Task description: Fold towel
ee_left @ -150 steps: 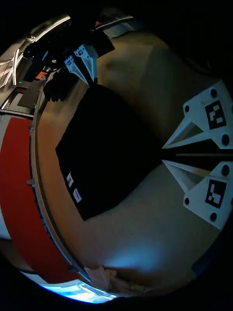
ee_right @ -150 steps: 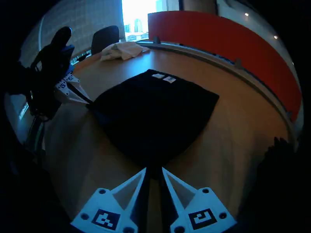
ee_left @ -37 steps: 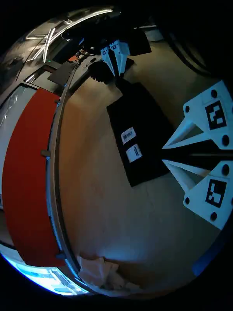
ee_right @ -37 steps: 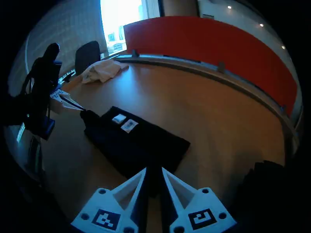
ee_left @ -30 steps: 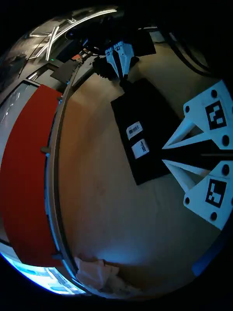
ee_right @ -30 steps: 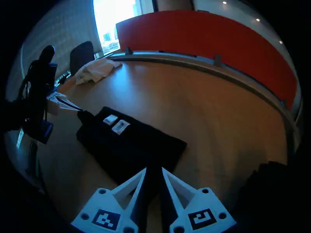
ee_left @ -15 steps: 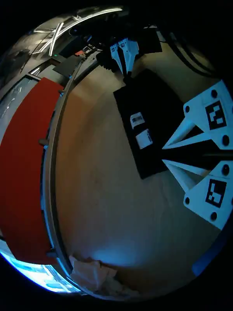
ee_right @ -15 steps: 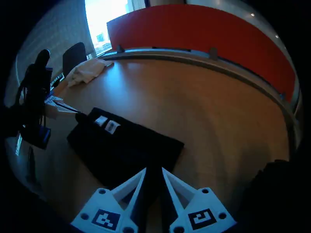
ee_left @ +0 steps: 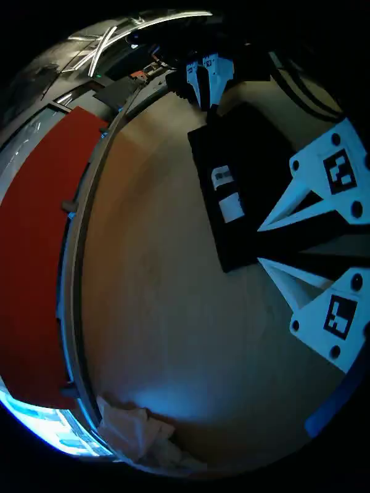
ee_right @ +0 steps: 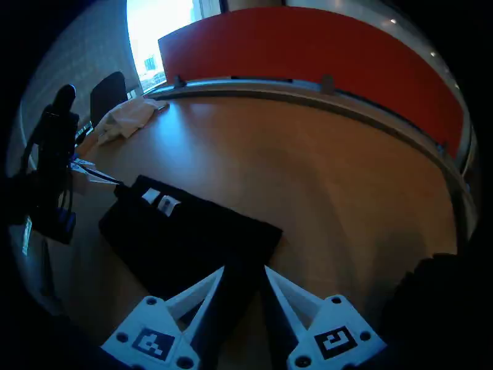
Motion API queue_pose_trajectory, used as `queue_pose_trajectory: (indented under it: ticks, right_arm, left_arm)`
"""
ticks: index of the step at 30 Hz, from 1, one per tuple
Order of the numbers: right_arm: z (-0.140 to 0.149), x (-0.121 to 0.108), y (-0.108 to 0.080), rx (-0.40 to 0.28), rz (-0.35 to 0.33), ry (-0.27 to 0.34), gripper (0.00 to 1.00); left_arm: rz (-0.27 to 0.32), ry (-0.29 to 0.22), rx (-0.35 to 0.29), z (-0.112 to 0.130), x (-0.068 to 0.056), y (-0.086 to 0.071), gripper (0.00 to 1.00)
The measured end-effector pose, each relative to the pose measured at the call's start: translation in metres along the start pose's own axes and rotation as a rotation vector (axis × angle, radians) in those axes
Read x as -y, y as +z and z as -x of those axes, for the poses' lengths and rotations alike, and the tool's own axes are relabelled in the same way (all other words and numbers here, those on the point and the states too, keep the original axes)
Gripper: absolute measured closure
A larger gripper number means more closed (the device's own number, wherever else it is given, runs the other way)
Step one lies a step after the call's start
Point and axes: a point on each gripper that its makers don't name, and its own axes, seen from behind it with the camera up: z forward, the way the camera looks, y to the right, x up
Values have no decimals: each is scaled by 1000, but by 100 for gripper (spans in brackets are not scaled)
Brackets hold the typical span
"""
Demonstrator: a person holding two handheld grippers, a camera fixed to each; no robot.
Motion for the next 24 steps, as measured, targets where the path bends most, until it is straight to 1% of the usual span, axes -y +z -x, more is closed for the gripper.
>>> queue_pose_trajectory:
  ticks: [2,5,6,7,8,10,13,16,20,24]
  right_arm:
    - [0,-2,1,1,9,0,62]
    - [-1,-6,3,0,22,0,49]
    - [-1,-7,3,0,27,-1,45]
    - [-2,-9,4,-2,34,-3,36]
    - [-2,-10,4,-4,40,-6,30]
    - [-4,-13,5,-6,52,-10,28]
    - [-6,-18,7,-7,69,-14,16]
    - [-9,-21,8,-8,86,-12,11]
    - [-13,-25,10,-10,102,-3,0]
    - [-15,-27,11,-8,112,6,0]
  left_arm:
    - [-6,-13,-1,-1,2,1,75]
    - [-14,-31,-2,-3,5,1,67]
    - [-17,-36,-2,-3,6,1,59]
    - [-20,-40,-4,-4,7,1,52]
    - [-22,-43,-5,-5,8,1,46]
    - [-30,-48,-8,-7,11,1,33]
    - [-43,-49,-11,-10,15,1,16]
    - [-58,-45,-14,-13,20,1,15]
    - [-74,-41,-25,-18,24,1,14]
    - [-85,-46,-35,-24,28,0,14]
